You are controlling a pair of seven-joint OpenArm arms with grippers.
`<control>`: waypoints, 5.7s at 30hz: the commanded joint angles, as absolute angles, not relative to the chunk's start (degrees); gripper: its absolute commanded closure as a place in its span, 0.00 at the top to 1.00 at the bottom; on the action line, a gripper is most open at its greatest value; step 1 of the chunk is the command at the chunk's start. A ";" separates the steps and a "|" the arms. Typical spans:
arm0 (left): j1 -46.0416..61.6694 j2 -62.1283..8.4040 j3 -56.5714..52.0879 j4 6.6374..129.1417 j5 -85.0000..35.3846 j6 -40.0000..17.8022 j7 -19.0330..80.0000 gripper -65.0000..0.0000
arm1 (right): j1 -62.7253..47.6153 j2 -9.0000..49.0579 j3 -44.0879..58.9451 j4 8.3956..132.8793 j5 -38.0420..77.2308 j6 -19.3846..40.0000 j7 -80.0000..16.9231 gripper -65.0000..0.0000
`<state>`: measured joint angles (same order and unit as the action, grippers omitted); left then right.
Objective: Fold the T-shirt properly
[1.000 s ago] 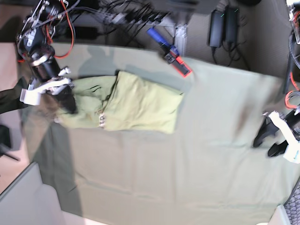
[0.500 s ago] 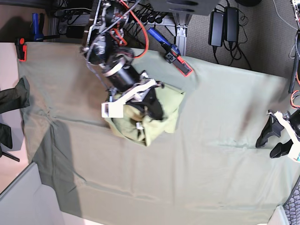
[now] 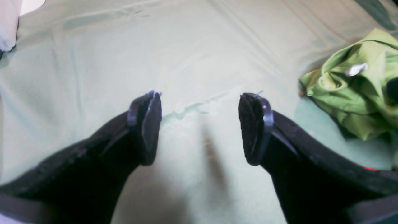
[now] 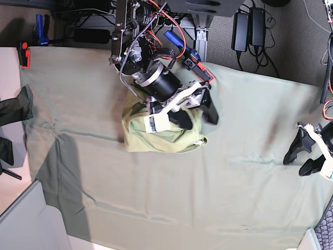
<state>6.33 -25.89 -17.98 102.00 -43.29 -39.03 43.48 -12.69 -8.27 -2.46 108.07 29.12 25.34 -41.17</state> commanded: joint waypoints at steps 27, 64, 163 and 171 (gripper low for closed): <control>5.72 -26.87 -16.67 104.71 -55.44 -40.00 48.66 0.59 | -9.89 -8.58 -6.26 120.27 20.05 29.80 -35.62 0.00; -2.17 -26.55 33.19 95.92 -6.15 -39.09 35.46 0.00 | 18.13 21.61 -3.62 79.07 25.23 29.80 -44.12 0.00; 16.71 -31.33 -21.04 110.74 -48.73 -40.00 50.83 0.00 | -16.25 27.75 38.76 104.57 48.03 30.92 -57.21 0.00; 41.23 -31.22 -27.44 111.55 -45.71 -40.00 52.77 0.00 | -38.59 27.42 41.87 104.29 47.72 30.89 -57.21 0.00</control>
<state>41.15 -30.35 -26.96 110.83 -44.62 -39.51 53.43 -38.59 26.28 41.25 103.50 46.68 26.83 -58.15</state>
